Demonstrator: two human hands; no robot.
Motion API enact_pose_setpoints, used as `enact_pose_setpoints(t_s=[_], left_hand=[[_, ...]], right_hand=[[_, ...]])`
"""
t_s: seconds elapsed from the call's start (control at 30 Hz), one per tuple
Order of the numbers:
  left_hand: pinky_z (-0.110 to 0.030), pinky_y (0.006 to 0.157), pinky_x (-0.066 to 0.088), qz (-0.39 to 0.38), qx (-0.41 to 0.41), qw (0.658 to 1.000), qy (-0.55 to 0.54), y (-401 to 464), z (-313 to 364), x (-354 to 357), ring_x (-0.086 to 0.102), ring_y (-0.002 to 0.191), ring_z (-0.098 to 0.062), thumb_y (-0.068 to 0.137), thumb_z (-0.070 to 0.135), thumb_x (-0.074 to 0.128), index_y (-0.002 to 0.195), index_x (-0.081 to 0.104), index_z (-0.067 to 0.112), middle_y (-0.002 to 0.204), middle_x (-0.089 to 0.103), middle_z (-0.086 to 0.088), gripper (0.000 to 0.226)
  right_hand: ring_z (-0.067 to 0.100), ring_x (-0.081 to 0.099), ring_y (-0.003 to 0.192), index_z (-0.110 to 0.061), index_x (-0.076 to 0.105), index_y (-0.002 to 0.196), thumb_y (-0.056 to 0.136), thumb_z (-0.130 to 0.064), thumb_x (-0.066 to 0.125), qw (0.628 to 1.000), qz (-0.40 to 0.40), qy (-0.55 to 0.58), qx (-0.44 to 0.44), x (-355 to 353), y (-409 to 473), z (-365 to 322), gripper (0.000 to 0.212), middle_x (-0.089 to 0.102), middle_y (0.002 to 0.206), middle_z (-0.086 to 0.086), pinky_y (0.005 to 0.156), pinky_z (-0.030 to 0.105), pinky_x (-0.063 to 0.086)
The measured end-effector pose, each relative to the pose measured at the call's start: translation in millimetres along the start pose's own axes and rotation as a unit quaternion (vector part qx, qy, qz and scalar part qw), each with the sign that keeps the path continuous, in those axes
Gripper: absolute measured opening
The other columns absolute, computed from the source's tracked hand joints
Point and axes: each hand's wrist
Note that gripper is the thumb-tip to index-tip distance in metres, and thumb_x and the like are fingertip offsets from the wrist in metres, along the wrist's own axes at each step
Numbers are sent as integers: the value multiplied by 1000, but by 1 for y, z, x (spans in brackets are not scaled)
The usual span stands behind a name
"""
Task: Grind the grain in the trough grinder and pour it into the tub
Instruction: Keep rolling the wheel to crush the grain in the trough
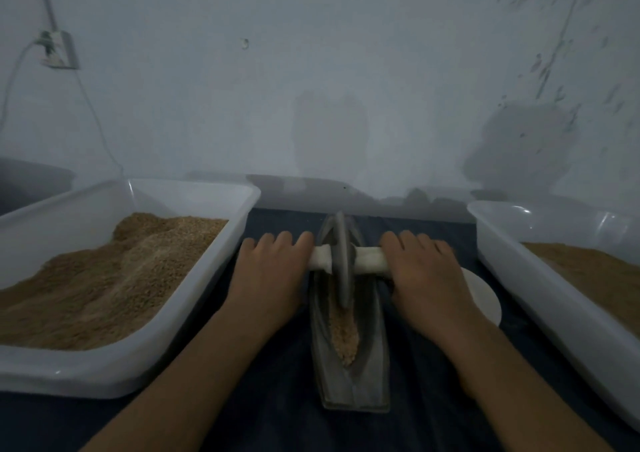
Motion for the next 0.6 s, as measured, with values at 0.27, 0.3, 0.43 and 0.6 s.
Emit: enact_pose_setpoints(t_s=[0.27,0.3,0.43,0.6], left_hand=[[-38,72,45,-2,47,997,-54,-20,-7,-12,61,87,-21,90,34,60,102,39,33,94,57,8,24],[-38,73,43,5,33,999,-35,-14,-4,-9,60,89,-22,90,32,61,104,39,31,97,56,6,25],[-37,79,41,20,-23,999,18,3,4,2,59,97,-24,92,28,62,110,43,27,105,57,3,26],[-40,81,44,20,8,999,-30,-5,-1,-1,60,94,-24,93,36,57,110,42,29,100,59,5,23]], right_hand=[[13,35,79,-33,40,107,83,-31,70,999,-15,35,-34,-11,-24,6,38,40,91,-13,71,35,29],[14,36,81,-31,42,107,82,-28,70,999,-10,29,-24,-8,-18,4,38,43,93,-10,72,35,30],[25,45,84,-18,54,107,83,-14,63,999,24,-6,28,2,3,-6,27,51,96,3,75,39,34],[19,44,85,-26,47,109,86,-22,60,1000,1,14,-13,-3,-8,0,27,47,96,-5,76,38,37]])
Point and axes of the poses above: each hand's wrist, its own y-axis towards the middle knuckle, its own x-axis out of the palm, z = x × y
